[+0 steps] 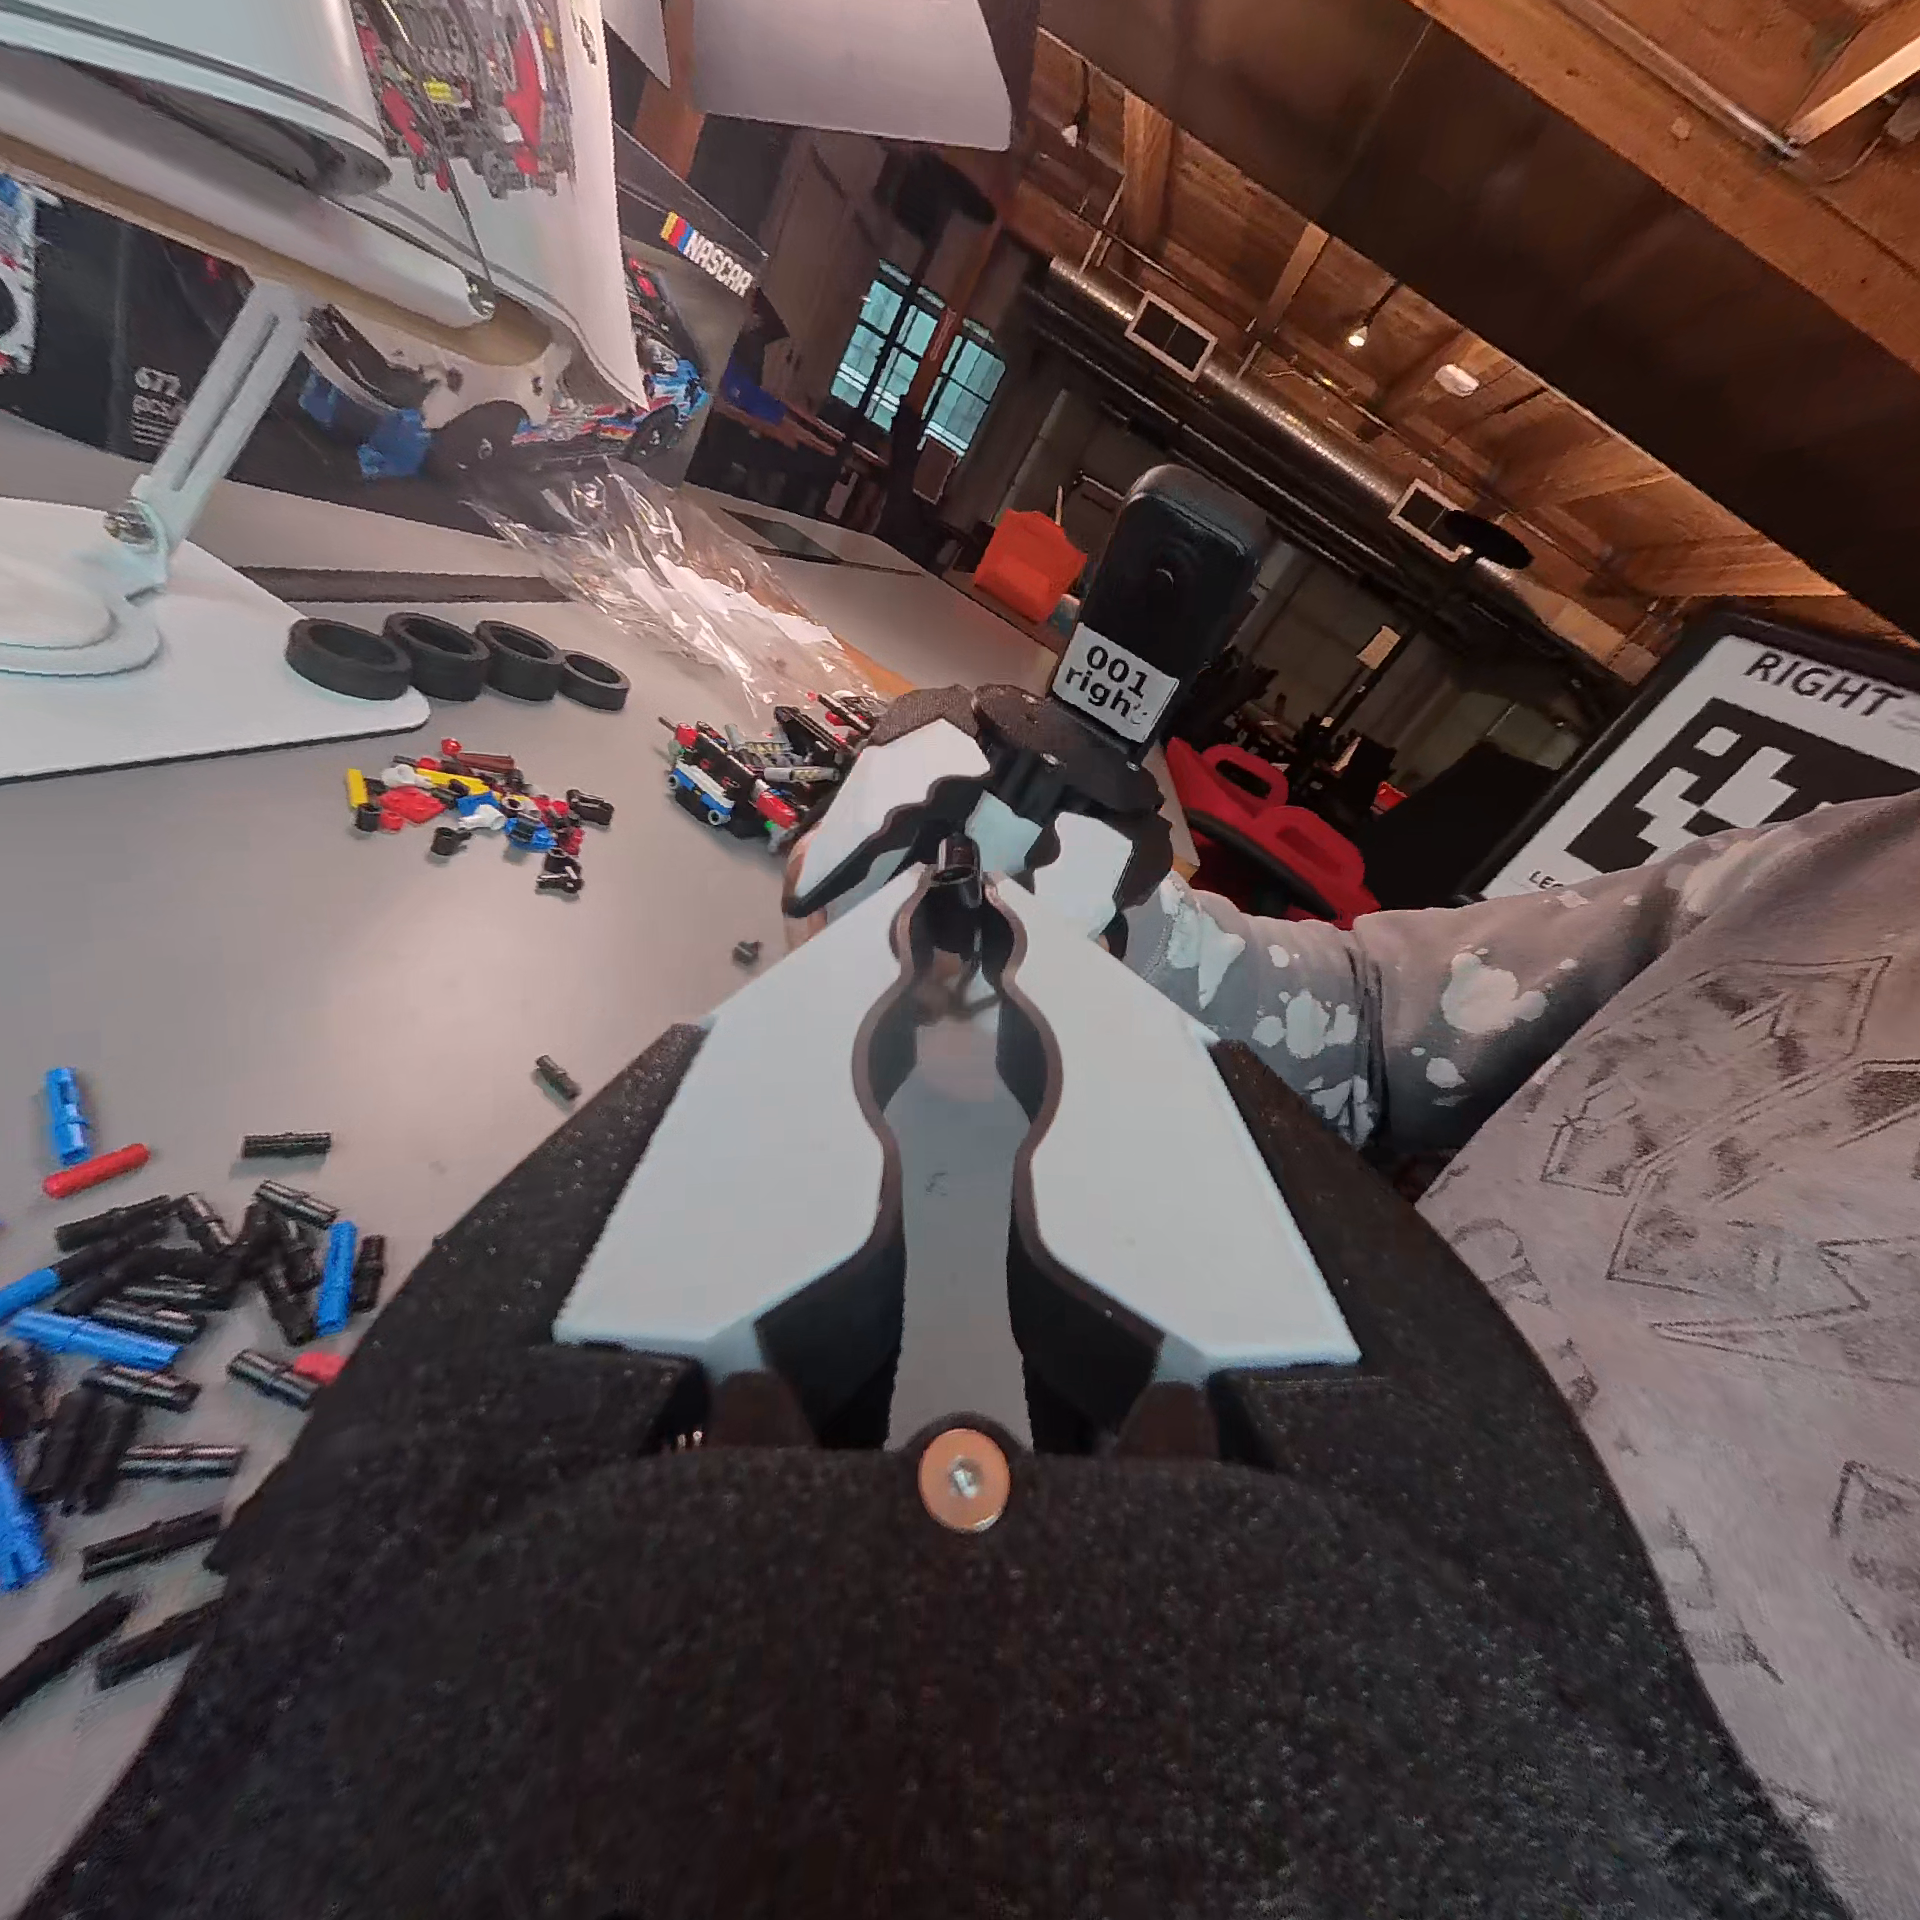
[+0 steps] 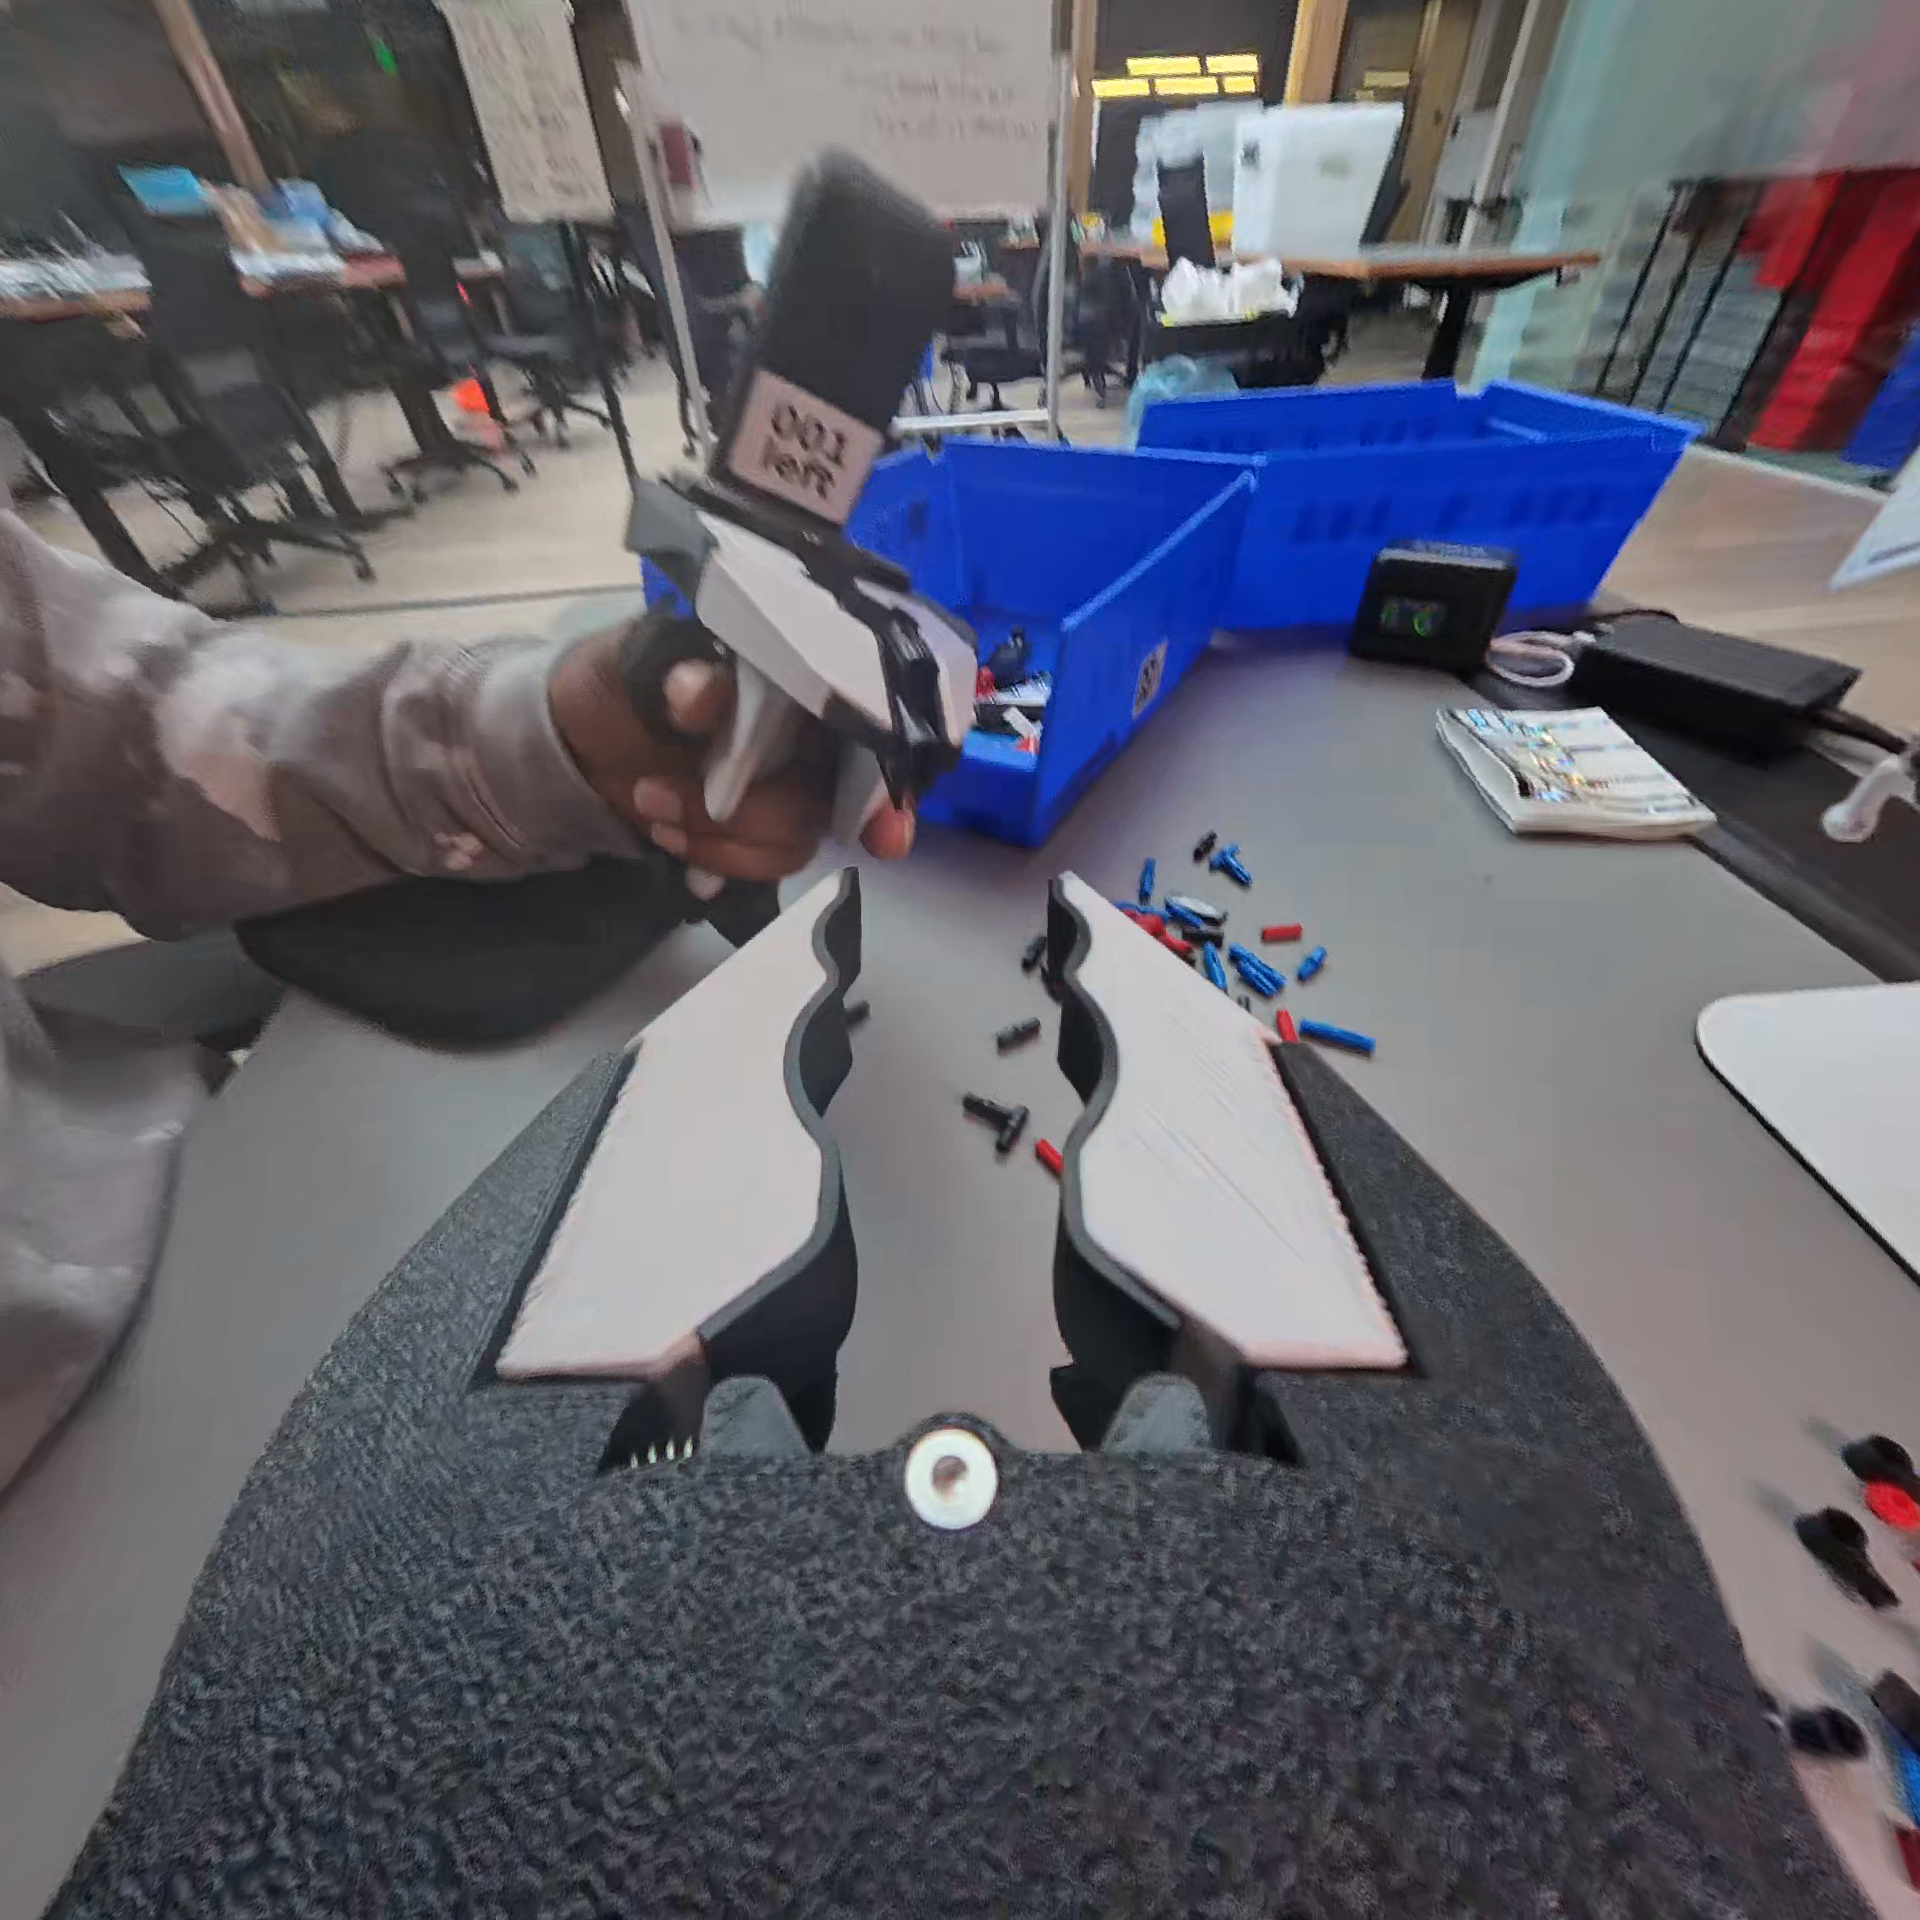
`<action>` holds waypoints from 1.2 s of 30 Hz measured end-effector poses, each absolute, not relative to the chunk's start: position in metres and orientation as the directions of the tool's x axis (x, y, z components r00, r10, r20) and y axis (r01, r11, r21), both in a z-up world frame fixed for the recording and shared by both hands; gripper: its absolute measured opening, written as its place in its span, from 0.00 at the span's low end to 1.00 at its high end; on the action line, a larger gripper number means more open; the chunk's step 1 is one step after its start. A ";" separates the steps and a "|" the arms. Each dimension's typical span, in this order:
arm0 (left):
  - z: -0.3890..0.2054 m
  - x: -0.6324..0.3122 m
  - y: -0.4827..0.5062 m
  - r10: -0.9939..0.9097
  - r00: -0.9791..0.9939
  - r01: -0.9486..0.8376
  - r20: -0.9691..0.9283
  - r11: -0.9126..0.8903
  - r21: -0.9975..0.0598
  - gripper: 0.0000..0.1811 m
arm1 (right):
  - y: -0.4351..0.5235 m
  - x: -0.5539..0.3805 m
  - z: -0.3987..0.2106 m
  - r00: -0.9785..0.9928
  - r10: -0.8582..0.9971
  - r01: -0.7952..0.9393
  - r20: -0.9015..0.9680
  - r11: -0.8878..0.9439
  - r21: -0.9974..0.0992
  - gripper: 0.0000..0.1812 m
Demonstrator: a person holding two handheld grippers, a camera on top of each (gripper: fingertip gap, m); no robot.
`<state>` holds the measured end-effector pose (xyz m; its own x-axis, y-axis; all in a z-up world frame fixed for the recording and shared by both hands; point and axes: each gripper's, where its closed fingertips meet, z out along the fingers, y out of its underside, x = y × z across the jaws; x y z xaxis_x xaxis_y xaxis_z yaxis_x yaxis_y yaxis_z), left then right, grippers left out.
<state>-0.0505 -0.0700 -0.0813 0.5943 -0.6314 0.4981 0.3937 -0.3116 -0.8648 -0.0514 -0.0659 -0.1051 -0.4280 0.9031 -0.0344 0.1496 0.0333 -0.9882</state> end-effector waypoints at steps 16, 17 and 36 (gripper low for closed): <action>-0.078 -0.016 -0.081 -0.731 0.438 0.389 0.523 -0.370 -0.844 0.03 | -0.092 -0.022 -0.075 -0.546 0.835 0.014 0.069 0.092 -0.996 0.11; -0.079 -0.016 -0.081 -0.730 0.436 0.390 0.527 -0.374 -0.841 0.03 | -0.092 -0.023 -0.076 -0.533 0.841 0.012 0.096 0.121 -0.993 0.10; -0.070 -0.016 -0.081 -0.713 0.261 0.524 0.651 -0.462 -0.716 0.08 | -0.080 -0.034 -0.077 -0.324 0.861 -0.040 0.392 0.401 -0.915 0.04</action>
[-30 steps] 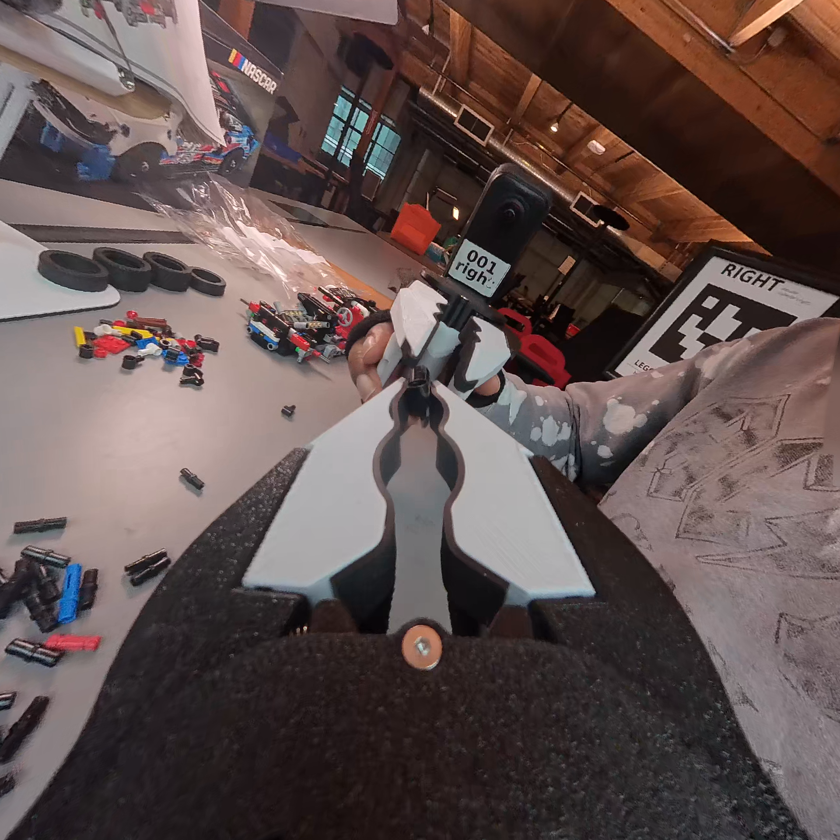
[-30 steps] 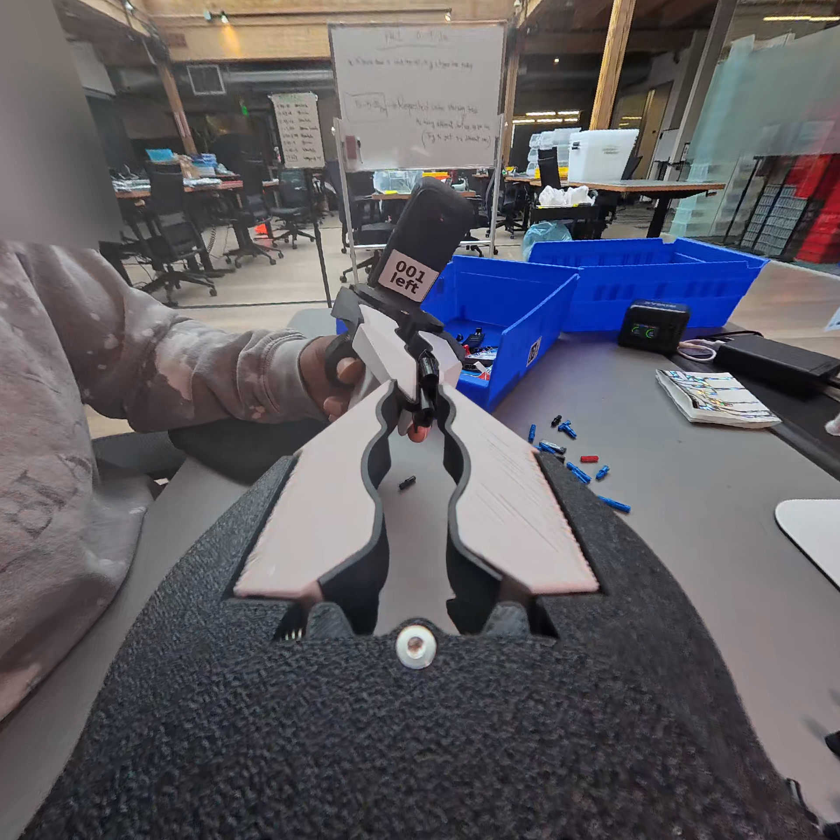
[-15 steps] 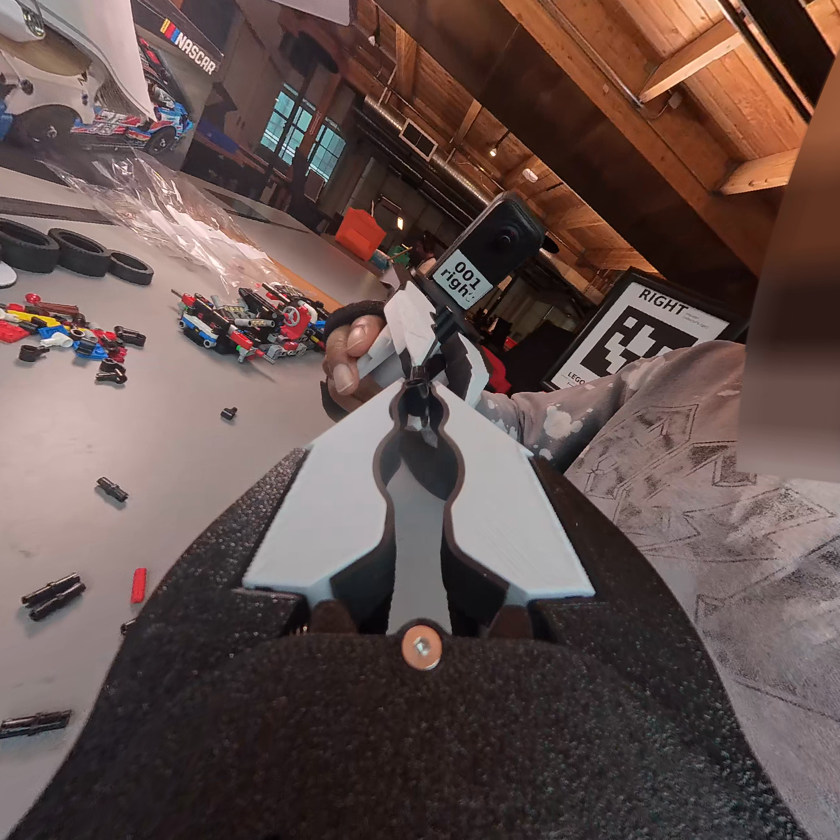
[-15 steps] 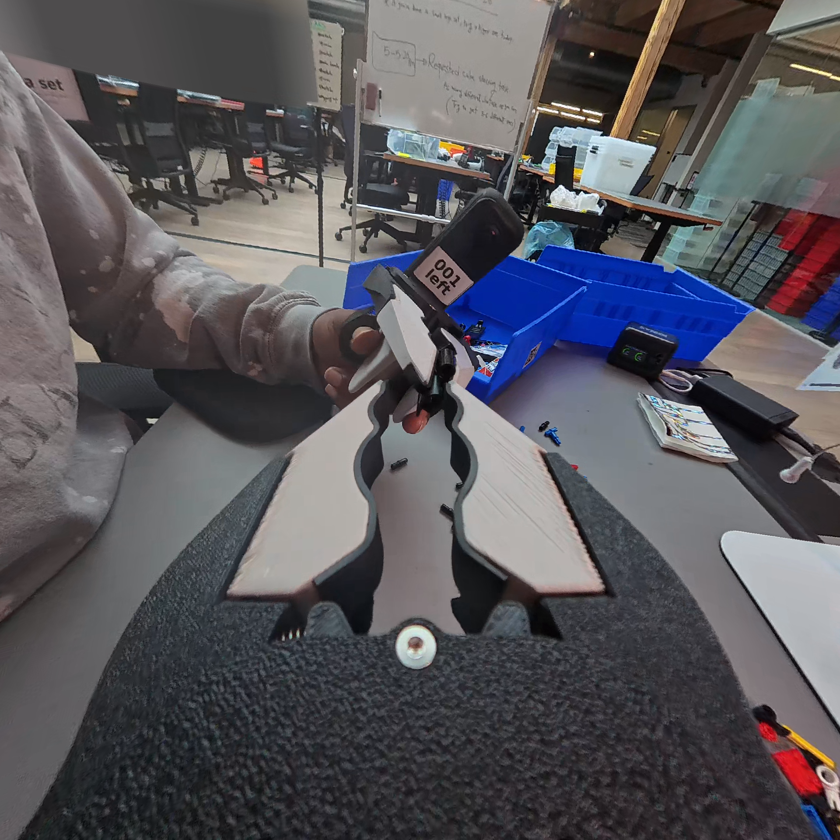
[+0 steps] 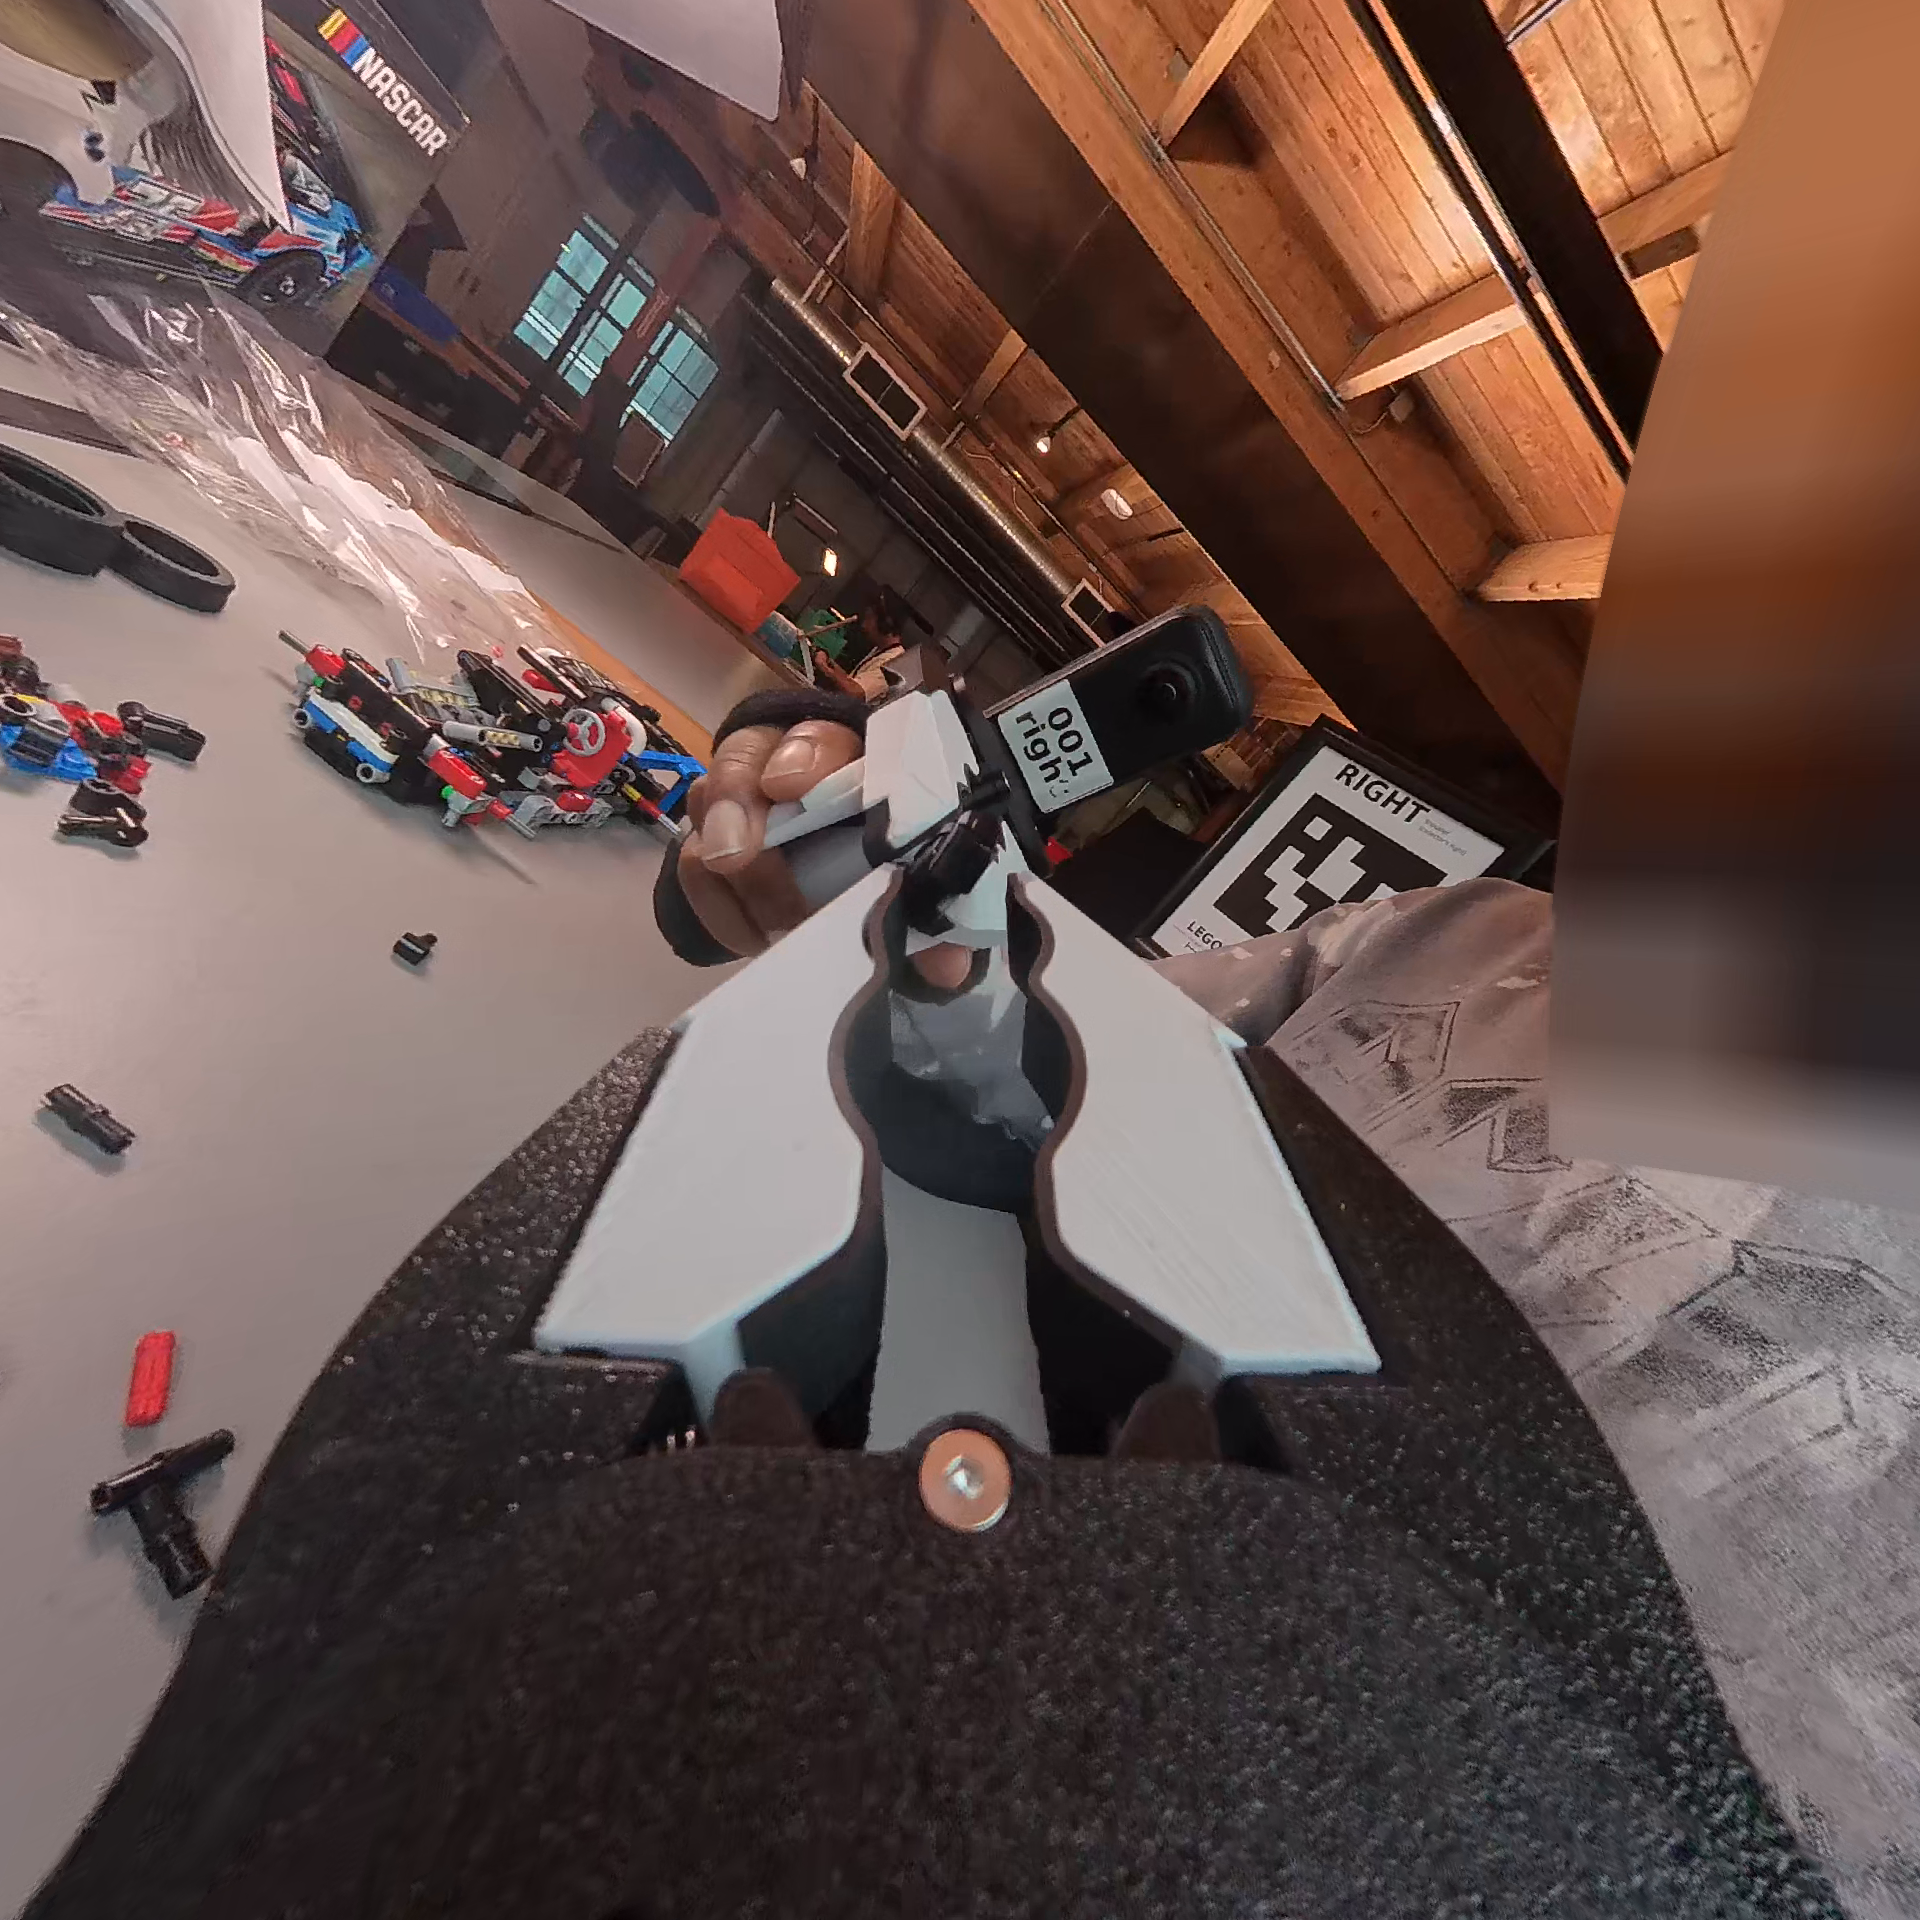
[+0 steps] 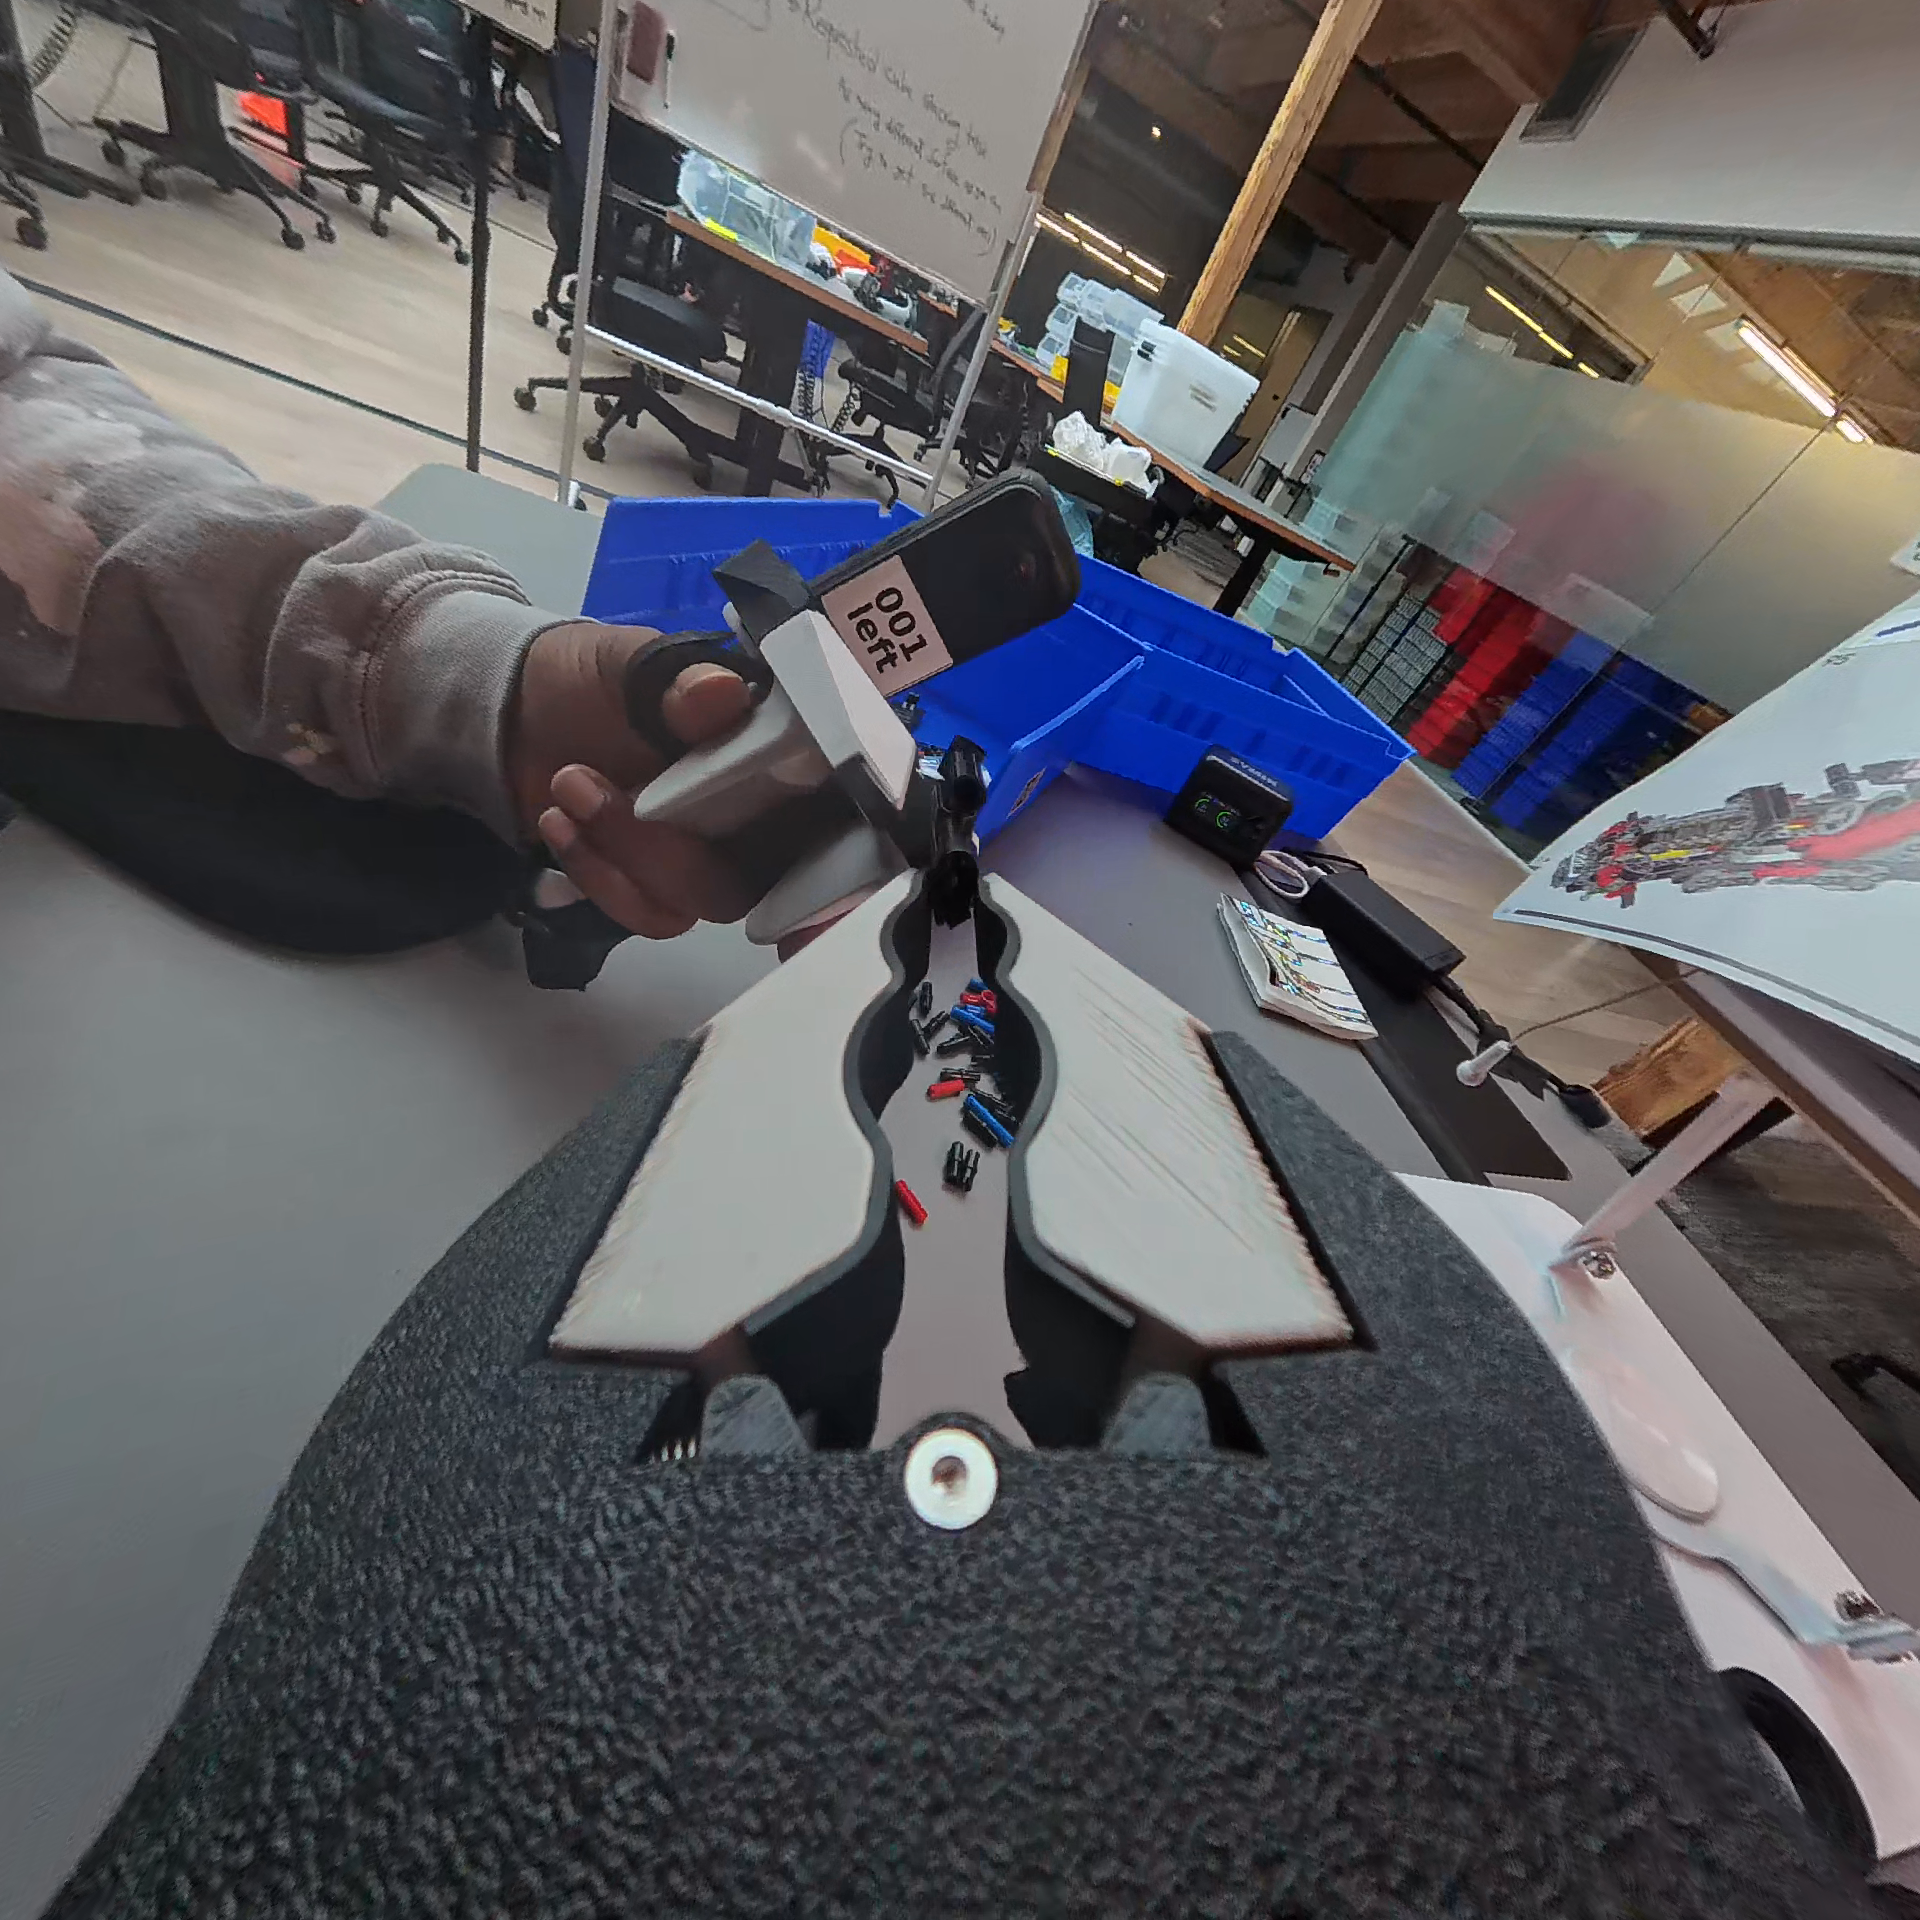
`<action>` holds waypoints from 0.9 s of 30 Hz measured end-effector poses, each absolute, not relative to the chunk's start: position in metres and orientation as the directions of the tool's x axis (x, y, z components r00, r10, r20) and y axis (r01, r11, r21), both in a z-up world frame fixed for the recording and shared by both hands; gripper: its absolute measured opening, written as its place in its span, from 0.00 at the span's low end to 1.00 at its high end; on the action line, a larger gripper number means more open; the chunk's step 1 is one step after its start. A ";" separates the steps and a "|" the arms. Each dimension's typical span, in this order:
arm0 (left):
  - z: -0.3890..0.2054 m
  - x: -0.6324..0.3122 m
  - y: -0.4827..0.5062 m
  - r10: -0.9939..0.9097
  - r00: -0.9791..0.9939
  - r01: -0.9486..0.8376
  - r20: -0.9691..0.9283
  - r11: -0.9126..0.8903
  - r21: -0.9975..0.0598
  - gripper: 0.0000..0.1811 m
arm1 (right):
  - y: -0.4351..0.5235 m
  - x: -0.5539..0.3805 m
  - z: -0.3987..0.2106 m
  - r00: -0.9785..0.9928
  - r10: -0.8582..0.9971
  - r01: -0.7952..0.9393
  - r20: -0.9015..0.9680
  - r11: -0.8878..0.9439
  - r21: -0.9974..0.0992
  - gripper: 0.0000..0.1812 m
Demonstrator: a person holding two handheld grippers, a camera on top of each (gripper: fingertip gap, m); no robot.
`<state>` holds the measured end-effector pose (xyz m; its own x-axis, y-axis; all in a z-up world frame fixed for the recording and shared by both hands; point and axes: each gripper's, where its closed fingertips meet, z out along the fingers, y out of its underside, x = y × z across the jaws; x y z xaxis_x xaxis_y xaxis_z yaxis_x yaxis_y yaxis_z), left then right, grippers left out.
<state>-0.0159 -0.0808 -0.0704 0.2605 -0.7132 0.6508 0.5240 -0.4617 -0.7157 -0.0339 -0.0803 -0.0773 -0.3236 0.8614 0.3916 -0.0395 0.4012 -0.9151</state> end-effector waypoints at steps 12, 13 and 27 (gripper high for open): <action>-0.090 -0.045 -0.057 -0.546 0.433 0.601 0.717 -0.418 -0.681 0.15 | -0.053 -0.056 -0.090 0.096 0.663 0.114 0.743 0.734 -0.670 0.04; -0.093 -0.050 -0.054 -0.519 0.463 0.608 0.719 -0.404 -0.683 0.15 | -0.049 -0.056 -0.089 0.114 0.662 0.130 0.740 0.729 -0.672 0.04; -0.112 -0.069 -0.038 -0.375 0.557 0.659 0.741 -0.344 -0.669 0.07 | -0.055 -0.074 -0.124 0.042 0.523 0.291 0.851 0.809 -0.511 0.03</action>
